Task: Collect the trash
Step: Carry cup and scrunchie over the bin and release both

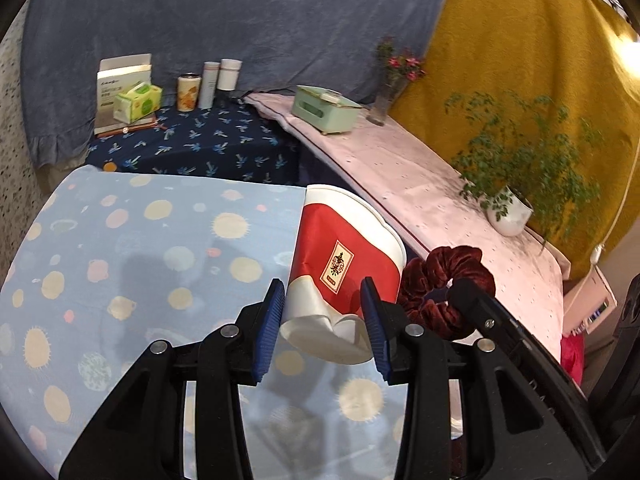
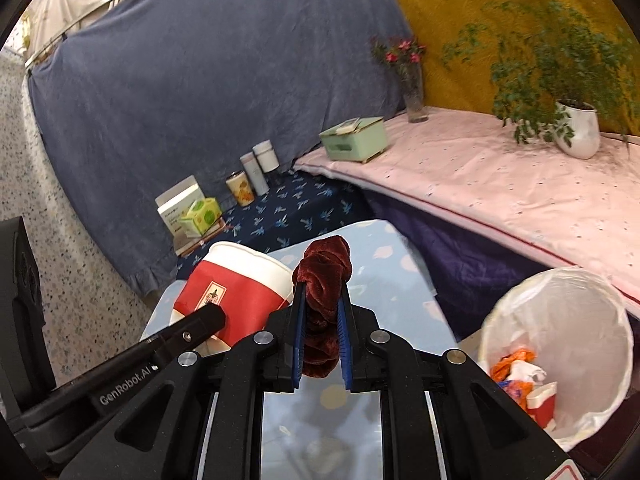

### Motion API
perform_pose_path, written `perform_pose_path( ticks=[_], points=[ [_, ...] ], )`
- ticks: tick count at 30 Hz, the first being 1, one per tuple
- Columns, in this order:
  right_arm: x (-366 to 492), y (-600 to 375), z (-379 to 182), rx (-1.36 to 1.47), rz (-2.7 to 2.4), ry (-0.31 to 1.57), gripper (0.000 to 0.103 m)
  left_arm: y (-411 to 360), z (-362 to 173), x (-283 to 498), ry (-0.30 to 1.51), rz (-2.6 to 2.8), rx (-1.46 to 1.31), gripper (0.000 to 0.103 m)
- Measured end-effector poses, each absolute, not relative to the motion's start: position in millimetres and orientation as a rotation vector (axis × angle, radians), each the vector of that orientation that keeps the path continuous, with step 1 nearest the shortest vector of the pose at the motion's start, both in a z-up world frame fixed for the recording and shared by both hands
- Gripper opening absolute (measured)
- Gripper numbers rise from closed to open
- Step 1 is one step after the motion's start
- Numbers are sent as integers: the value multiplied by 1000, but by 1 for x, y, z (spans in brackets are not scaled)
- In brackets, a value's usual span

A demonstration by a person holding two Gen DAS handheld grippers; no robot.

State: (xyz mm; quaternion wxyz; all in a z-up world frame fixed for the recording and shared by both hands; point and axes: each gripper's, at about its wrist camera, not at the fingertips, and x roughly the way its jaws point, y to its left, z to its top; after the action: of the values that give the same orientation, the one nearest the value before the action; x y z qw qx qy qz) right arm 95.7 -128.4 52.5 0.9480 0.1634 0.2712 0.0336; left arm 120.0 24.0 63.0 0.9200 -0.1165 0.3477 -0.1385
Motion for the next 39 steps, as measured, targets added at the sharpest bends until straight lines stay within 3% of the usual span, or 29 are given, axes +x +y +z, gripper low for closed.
perform_pose_path(
  ticks=[24, 25, 26, 29, 34, 39],
  points=[
    [20, -269, 52, 445, -127, 473, 14, -118, 53, 79, 746, -459, -64, 38],
    [19, -273, 50, 448, -133, 473, 14, -123, 52, 79, 749, -463, -58, 36],
    [18, -277, 48, 450, -140, 475, 14, -127, 50, 79, 753, -470, -53, 26],
    [15, -289, 42, 461, -157, 481, 14, -140, 41, 81, 787, -495, -38, 18],
    [13, -304, 29, 478, -178, 499, 14, -162, 24, 87, 810, -511, -6, 12],
    [15, -318, 8, 493, -203, 532, 14, -174, -10, 104, 850, -444, 54, 12]
  ],
)
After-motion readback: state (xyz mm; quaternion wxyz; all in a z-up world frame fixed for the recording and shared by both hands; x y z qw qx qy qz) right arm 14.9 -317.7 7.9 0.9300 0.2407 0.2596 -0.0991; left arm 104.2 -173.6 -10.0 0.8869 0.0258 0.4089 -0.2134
